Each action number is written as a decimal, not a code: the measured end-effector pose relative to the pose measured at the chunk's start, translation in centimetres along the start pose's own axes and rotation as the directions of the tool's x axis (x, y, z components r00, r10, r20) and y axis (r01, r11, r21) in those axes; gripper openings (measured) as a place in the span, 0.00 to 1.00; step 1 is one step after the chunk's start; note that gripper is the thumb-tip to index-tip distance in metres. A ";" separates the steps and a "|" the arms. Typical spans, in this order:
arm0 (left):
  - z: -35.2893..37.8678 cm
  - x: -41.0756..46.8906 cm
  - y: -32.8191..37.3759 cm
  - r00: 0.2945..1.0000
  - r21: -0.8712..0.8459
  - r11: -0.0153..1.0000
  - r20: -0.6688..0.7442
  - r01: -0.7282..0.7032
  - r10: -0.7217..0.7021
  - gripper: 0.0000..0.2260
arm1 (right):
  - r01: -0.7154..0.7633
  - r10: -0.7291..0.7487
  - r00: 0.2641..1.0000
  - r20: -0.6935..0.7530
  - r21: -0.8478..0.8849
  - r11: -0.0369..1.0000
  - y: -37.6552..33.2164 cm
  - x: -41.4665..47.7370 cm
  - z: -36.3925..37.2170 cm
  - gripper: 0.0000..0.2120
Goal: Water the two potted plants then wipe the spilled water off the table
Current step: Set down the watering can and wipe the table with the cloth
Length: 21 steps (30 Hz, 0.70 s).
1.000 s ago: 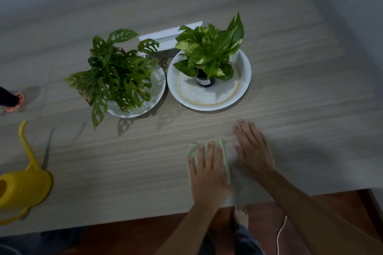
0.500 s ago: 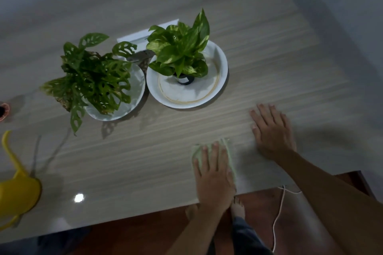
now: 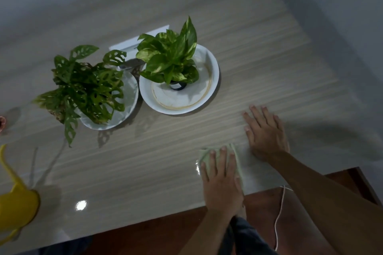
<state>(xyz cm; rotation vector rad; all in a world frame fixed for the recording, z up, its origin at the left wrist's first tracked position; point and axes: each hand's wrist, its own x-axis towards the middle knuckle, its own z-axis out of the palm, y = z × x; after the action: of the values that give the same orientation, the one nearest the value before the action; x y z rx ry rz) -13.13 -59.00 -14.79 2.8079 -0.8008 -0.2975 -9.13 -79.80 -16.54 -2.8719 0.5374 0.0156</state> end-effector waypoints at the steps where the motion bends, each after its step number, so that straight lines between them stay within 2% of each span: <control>1: -0.3 1.9 0.3 0.999 0.000 0.999 0.014 -0.043 0.043 0.29 | -0.001 0.001 1.000 0.003 -0.011 1.000 0.0 0.1 0.0 0.25; 3: -1.5 5.6 -1.6 0.998 0.053 0.997 0.048 -0.047 0.045 0.29 | 0.005 -0.005 1.000 0.005 -0.046 0.999 0.0 0.0 0.1 0.24; 4: -2.3 7.0 -3.5 0.997 0.083 0.997 0.078 -0.003 -0.003 0.28 | 0.009 -0.008 1.000 0.003 -0.059 0.998 0.1 0.0 0.1 0.24; 6: -3.6 7.8 -7.9 0.988 0.132 0.980 0.029 0.148 -0.153 0.28 | 0.013 -0.014 1.000 -0.003 -0.066 0.998 0.1 0.1 0.1 0.24; 8: -4.6 5.8 -10.9 0.964 0.107 0.958 -0.049 0.265 -0.262 0.28 | 0.018 -0.019 1.000 -0.003 -0.062 0.998 0.0 0.1 -0.1 0.24; 10: -4.2 2.0 -10.4 0.953 0.079 0.951 -0.051 0.300 -0.297 0.27 | 0.025 -0.025 1.000 0.004 -0.035 0.999 0.0 0.0 -0.4 0.25; 13: -2.3 -1.6 -4.7 0.988 0.003 0.990 0.052 0.143 -0.143 0.30 | 0.047 -0.047 0.999 -0.017 0.017 0.999 0.2 0.2 -1.2 0.25; 15: -1.0 -0.4 -0.5 0.998 -0.011 0.998 0.018 -0.055 0.056 0.31 | 0.060 -0.059 0.997 -0.048 0.022 0.998 0.8 1.1 -1.8 0.25; 16: -0.7 1.1 1.1 0.995 -0.020 0.995 0.023 -0.102 0.102 0.30 | 0.065 -0.064 0.996 -0.062 0.023 0.998 1.3 1.7 -2.1 0.25; 18: -0.9 5.5 2.3 0.995 0.000 0.995 0.010 -0.102 0.102 0.28 | 0.083 -0.083 0.994 -0.078 -0.002 0.997 2.6 3.1 -2.6 0.25; 21: -2.4 9.8 -1.1 0.997 0.113 0.992 0.058 0.052 -0.059 0.28 | 0.079 -0.082 0.995 -0.061 -0.038 0.996 6.1 5.3 -3.4 0.25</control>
<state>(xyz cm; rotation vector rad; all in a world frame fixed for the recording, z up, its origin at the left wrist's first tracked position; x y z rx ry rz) -3.81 -63.06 -14.11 2.9424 -0.7758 -0.3607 -6.43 -87.94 -14.80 -2.9351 0.4367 -0.0782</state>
